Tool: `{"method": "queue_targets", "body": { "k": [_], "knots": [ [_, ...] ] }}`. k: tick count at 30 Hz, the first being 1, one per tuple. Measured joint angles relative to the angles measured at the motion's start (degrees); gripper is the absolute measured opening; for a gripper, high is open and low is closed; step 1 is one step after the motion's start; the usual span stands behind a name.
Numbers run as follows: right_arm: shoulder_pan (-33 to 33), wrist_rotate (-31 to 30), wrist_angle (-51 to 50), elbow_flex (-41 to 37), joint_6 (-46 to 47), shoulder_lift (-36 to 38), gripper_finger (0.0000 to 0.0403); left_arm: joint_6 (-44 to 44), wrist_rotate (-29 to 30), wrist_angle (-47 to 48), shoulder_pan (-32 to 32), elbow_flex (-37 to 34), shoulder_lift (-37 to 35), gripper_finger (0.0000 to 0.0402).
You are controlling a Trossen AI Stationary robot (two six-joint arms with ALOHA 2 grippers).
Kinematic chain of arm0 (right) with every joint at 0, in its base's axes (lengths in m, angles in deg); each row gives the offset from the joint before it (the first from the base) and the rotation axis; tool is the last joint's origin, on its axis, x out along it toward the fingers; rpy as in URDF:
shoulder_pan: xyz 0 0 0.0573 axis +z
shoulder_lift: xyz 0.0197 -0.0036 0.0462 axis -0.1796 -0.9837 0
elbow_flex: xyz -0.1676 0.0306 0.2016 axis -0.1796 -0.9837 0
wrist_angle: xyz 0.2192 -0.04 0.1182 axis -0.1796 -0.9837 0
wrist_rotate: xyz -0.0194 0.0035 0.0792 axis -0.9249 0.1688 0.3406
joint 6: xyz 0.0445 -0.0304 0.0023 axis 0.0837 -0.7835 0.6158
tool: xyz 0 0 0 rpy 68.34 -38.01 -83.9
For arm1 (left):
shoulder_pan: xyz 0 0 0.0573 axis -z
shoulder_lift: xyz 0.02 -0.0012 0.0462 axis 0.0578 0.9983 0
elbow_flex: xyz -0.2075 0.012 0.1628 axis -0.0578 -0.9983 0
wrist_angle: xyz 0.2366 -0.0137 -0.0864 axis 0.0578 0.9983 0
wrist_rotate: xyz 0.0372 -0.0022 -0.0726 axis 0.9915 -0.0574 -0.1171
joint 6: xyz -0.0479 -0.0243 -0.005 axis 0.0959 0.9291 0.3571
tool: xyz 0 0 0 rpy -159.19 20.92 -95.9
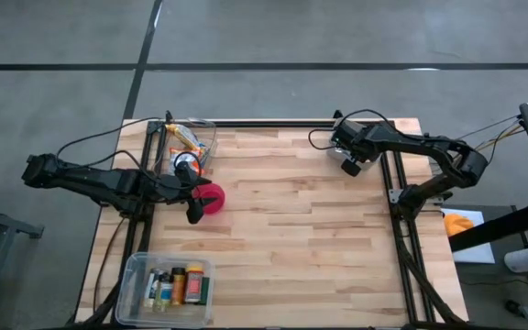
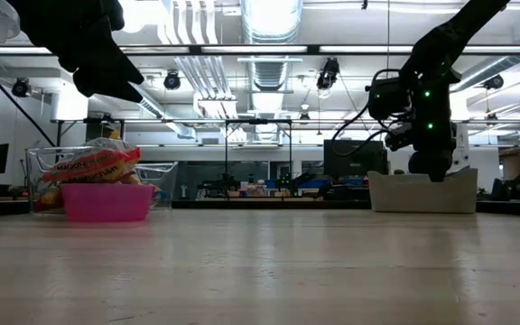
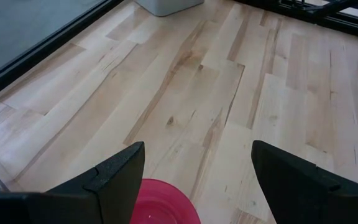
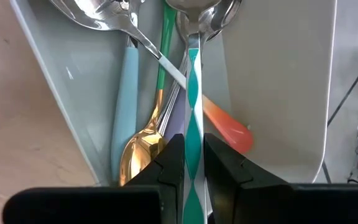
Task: Pick & Place Food Item
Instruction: Put the blue patterned spoon into the gray bin, then return to Home Position
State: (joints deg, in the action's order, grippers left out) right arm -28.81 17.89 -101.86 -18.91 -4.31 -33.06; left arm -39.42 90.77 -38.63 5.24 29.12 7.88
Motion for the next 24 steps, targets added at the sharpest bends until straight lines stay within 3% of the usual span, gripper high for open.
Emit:
{"method": "queue_targets", "body": {
  "k": [8, 17, 24],
  "knots": [
    [0.3, -0.7, 0.4, 0.0, 0.0, 1.1, 0.0050, 0.0, 0.0, 0.0, 0.0, 0.0, 0.0, 0.0298],
    [0.3, -1.7, 1.9, 0.0, -1.5, 1.4, 0.0150, 0.0, 0.0, 0.0, 0.0, 0.0, 0.0, 0.0298],
    [0.3, -1.8, 2.0, 0.0, 0.1, 3.1, 0.0185, 0.0, 0.0, 0.0, 0.0, 0.0, 0.0, 0.0298]
  ]
}}
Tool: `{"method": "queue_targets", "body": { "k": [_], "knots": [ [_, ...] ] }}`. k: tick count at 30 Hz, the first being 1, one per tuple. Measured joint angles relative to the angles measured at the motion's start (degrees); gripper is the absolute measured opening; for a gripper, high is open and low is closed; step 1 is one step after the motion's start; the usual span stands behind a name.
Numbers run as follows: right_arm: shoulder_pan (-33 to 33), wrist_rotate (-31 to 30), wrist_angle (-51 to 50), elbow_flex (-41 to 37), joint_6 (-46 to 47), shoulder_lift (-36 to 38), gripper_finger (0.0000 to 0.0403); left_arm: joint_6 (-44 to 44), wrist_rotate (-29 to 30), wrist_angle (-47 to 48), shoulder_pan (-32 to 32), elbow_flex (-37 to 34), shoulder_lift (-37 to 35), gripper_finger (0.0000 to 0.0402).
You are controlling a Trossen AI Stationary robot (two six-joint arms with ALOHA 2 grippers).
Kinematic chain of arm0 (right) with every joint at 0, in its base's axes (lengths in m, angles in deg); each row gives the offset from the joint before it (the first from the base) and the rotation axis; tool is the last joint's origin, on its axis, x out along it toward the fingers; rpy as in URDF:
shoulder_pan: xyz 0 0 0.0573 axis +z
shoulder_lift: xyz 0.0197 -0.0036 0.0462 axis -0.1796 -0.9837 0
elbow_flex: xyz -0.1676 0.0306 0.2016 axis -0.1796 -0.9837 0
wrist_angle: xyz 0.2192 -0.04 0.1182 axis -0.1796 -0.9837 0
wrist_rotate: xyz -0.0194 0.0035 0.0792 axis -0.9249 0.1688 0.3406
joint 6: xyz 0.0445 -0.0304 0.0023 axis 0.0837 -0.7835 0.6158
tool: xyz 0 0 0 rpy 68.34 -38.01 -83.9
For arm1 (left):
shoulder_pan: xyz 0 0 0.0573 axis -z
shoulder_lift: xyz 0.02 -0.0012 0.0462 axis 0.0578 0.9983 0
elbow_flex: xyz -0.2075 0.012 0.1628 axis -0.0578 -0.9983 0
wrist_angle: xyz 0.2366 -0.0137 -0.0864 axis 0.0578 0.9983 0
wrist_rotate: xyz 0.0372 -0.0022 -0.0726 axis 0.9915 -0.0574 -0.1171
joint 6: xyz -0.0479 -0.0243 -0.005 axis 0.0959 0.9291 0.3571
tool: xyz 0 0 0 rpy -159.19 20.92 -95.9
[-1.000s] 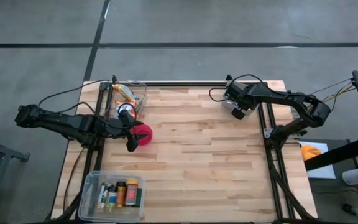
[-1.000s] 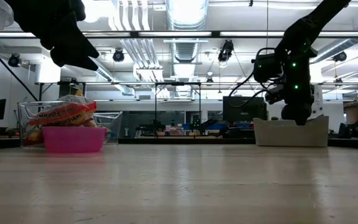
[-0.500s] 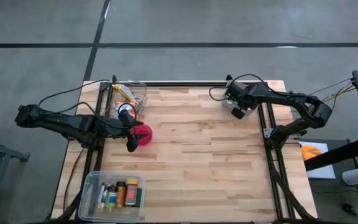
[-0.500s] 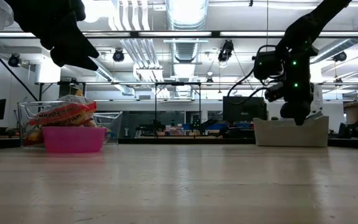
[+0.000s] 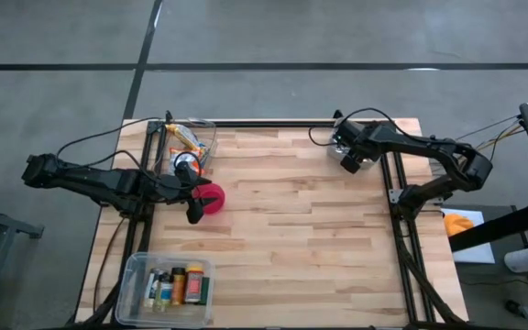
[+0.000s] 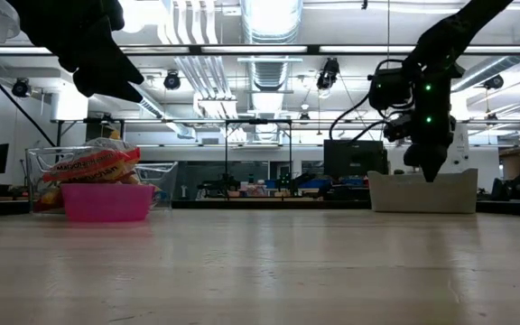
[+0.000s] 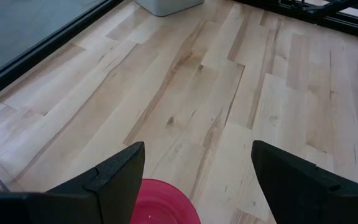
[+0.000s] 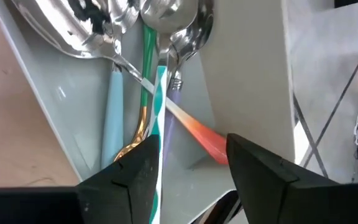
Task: Pick & Place Food Item
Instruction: Return to Home Position
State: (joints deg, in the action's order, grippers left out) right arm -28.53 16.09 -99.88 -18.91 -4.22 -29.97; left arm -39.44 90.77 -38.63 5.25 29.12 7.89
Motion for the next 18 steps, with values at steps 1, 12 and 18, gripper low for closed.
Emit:
{"method": "queue_targets", "body": {
  "k": [1, 12, 18],
  "knots": [
    [0.0, 0.0, 0.0, 0.0, 0.0, 0.5, 0.0186, 0.0, 0.0, 0.0, 0.0, 0.0, 0.0, 0.0298],
    [0.1, 0.3, 0.1, 0.0, 1.4, 12.2, 0.0187, 0.0, 0.0, 0.0, 0.0, 0.0, 0.0, 0.0298],
    [0.4, 4.1, 1.6, 1.2, 3.1, 22.1, 0.0187, 0.0, 0.0, 0.0, 0.0, 0.0, 0.0, 0.0298]
  ]
}}
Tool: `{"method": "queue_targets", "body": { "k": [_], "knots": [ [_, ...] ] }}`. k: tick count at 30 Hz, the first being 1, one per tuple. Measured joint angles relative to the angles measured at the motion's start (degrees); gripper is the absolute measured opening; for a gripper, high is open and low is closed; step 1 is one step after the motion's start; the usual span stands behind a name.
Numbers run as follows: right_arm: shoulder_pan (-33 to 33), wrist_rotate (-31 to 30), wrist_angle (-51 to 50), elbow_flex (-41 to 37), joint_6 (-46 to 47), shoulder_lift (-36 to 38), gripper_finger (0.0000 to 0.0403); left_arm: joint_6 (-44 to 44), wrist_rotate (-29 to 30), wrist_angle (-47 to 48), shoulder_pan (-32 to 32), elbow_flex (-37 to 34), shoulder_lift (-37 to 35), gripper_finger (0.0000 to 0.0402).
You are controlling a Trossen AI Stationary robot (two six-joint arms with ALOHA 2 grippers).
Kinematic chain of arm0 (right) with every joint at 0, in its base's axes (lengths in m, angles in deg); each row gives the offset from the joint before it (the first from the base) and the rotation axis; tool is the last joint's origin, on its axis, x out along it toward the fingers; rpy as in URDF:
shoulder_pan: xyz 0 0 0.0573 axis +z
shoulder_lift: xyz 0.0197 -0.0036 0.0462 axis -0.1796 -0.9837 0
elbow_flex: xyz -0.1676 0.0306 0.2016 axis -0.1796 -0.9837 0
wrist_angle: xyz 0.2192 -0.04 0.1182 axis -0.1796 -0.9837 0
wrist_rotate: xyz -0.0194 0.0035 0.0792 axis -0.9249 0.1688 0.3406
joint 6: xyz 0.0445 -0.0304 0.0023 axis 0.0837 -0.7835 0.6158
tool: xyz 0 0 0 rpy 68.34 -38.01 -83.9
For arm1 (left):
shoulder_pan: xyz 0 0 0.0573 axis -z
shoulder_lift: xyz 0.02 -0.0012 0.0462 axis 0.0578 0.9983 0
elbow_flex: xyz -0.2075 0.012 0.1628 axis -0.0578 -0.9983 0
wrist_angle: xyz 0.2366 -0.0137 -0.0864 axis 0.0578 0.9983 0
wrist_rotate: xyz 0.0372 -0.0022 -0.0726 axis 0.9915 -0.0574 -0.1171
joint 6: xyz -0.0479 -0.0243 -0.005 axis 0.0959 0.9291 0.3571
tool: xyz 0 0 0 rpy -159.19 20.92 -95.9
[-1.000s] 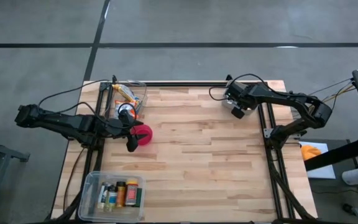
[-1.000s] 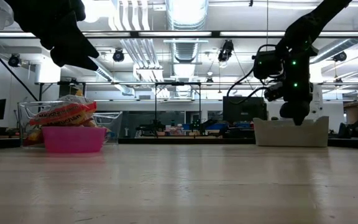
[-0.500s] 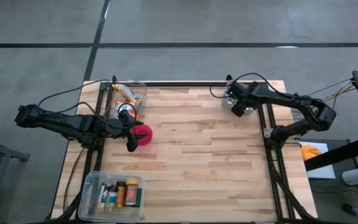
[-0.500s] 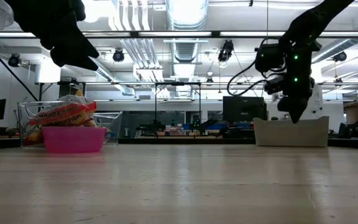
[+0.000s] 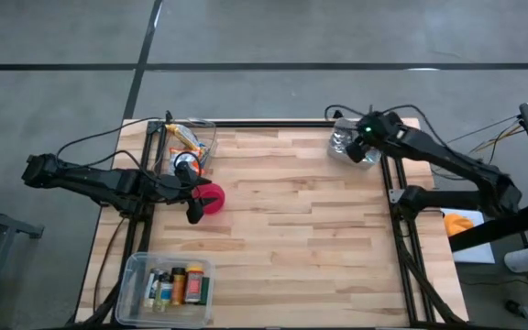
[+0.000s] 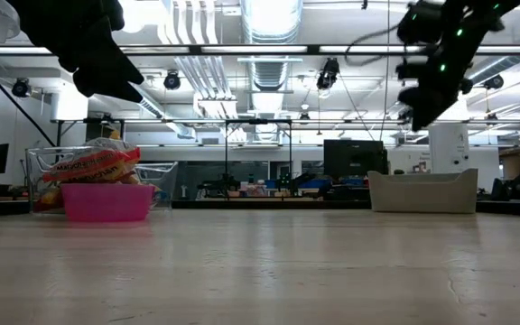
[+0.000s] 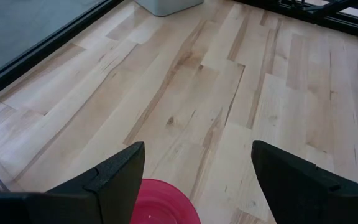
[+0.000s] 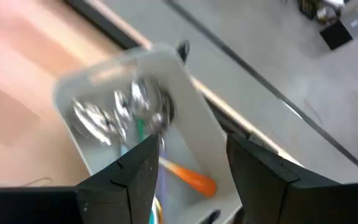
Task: Pick & Place Food Item
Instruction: Return to Home Position
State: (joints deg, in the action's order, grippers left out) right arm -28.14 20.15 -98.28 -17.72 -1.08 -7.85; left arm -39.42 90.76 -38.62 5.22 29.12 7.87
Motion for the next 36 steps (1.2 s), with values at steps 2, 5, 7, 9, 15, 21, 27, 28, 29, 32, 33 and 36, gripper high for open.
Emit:
{"method": "queue_targets", "body": {
  "k": [2, 5, 7, 9, 15, 21, 27, 28, 29, 32, 33, 36],
  "knots": [
    [0.0, 0.8, 0.8, 0.9, 0.0, 2.8, 0.0187, 0.0, 0.0, 0.0, 0.0, 0.0, 0.0, 0.0298],
    [0.0, 2.0, 1.8, 2.3, 0.0, 6.1, 0.0187, 0.0, 0.0, 0.0, 0.0, 0.0, 0.0, 0.0298],
    [0.0, 3.6, 3.1, 3.2, 0.4, 7.8, 0.0187, 0.0, 0.0, 0.0, 0.0, 0.0, 0.0, 0.0298],
    [0.0, 6.7, 4.6, 4.0, 0.9, 9.4, 0.0187, 0.0, 0.0, 0.0, 0.0, 0.0, 0.0, 0.0298],
    [0.0, 29.4, 17.8, 4.4, 5.1, 11.4, 0.0187, 0.0, 0.0, 0.0, 0.0, 0.0, 0.0, 0.0298],
    [1.2, 44.9, 28.9, 2.9, 7.7, 9.9, 0.0187, 0.0, 0.0, 0.0, 0.0, 0.0, 0.0, 0.0298],
    [8.5, 45.7, 33.4, 2.4, 4.6, 6.9, 0.0187, 0.0, 0.0, 0.0, 0.0, 0.0, 0.0, 0.0298],
    [10.0, 45.6, 33.8, 2.3, 3.7, 6.3, 0.0187, 0.0, 0.0, 0.0, 0.0, 0.0, 0.0, 0.0298],
    [11.4, 45.3, 34.3, 2.3, 2.8, 5.9, 0.0187, 0.0, 0.0, 0.0, 0.0, 0.0, 0.0, 0.0298],
    [16.5, 42.6, 35.9, 2.2, -0.1, 5.1, 0.0182, 0.0, 0.0, 0.0, 0.0, 0.0, 0.0, 0.0298],
    [18.5, 40.3, 36.6, 2.2, -1.3, 4.9, 0.0174, 0.0, 0.0, 0.0, 0.0, 0.0, 0.0, 0.0298],
    [24.3, 33.0, 39.1, 1.6, -4.2, 4.9, 0.0133, 0.0, 0.0, 0.0, 0.0, 0.0, 0.0, 0.0298]
  ]
}}
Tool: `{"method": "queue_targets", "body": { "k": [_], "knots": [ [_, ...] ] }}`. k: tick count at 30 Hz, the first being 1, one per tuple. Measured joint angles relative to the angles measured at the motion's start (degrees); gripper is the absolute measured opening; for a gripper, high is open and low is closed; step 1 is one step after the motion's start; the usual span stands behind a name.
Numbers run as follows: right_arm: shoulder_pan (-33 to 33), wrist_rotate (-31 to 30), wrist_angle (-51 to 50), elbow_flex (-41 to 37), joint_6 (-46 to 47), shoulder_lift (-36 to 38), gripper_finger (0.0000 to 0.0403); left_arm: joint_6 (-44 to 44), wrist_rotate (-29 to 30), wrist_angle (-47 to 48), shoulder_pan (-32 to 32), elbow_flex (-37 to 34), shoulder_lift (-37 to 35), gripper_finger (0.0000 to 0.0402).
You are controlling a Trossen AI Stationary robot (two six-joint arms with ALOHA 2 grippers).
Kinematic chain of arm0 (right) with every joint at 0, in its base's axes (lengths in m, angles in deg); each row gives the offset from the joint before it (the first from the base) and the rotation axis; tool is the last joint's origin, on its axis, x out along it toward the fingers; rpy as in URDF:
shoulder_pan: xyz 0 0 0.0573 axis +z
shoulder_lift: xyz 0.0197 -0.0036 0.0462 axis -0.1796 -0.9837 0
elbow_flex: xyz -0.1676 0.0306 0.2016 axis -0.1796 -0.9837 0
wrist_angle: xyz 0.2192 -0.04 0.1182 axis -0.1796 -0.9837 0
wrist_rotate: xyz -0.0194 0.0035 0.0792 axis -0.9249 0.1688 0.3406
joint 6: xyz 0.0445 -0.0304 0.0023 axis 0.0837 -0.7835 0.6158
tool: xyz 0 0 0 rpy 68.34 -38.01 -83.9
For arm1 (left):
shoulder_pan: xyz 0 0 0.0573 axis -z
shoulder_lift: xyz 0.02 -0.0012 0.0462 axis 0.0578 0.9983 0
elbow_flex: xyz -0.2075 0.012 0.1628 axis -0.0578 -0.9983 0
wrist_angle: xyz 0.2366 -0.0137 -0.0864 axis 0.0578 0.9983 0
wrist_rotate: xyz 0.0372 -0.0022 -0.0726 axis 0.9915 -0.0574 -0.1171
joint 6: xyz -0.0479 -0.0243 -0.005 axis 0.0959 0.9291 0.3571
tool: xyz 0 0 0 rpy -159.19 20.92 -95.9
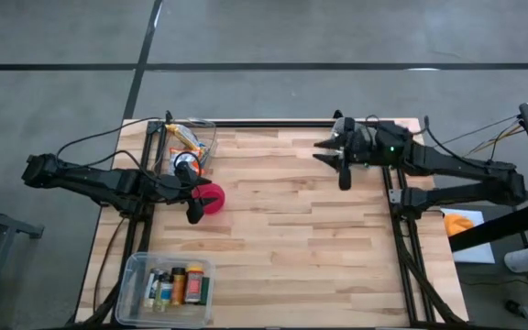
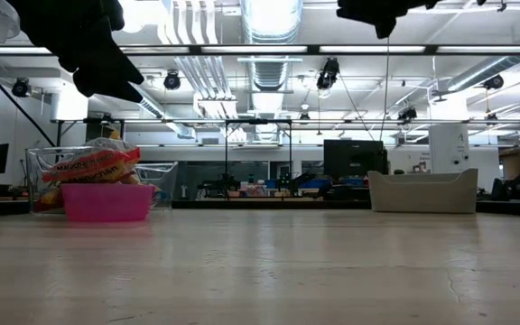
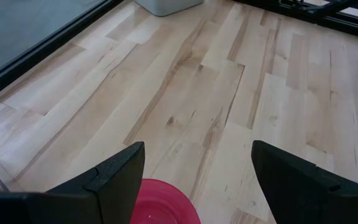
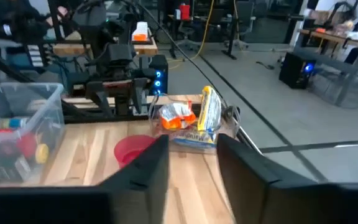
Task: Pick & Place Food Item
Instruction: Return to Home Position
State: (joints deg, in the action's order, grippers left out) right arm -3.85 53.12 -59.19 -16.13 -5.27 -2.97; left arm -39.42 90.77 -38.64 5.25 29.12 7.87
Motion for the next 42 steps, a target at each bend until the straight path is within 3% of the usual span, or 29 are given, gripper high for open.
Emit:
{"method": "queue_targets", "body": {
  "k": [5, 7, 17, 27, 39, 42],
  "knots": [
    [5.2, -4.1, 0.3, -1.9, 0.8, 0.9, 0.0037, 0.0, 0.0, 0.0, 0.0, 0.0, 0.0, 0.0298],
    [6.3, -4.1, 0.4, -3.3, 2.1, 1.7, 0.0017, 0.0, 0.0, 0.0, 0.0, 0.0, 0.0, 0.0298],
    [7.7, -4.2, 1.0, -13.7, 8.4, 12.9, 0.0008, 0.0, 0.0, 0.0, 0.0, 0.0, 0.0, 0.0298],
    [7.7, -5.6, 1.8, -28.6, 11.0, 31.7, 0.0008, 0.0, 0.0, 0.0, 0.0, 0.0, 0.0, 0.0298],
    [7.7, -8.1, 2.0, -41.3, 14.5, 52.7, 0.0008, 0.0, 0.0, 0.0, 0.0, 0.0, 0.0, 0.0298],
    [7.7, -7.3, 2.4, -42.8, 14.5, 52.6, 0.0008, 0.0, 0.0, 0.0, 0.0, 0.0, 0.0, 0.0298]
  ]
}}
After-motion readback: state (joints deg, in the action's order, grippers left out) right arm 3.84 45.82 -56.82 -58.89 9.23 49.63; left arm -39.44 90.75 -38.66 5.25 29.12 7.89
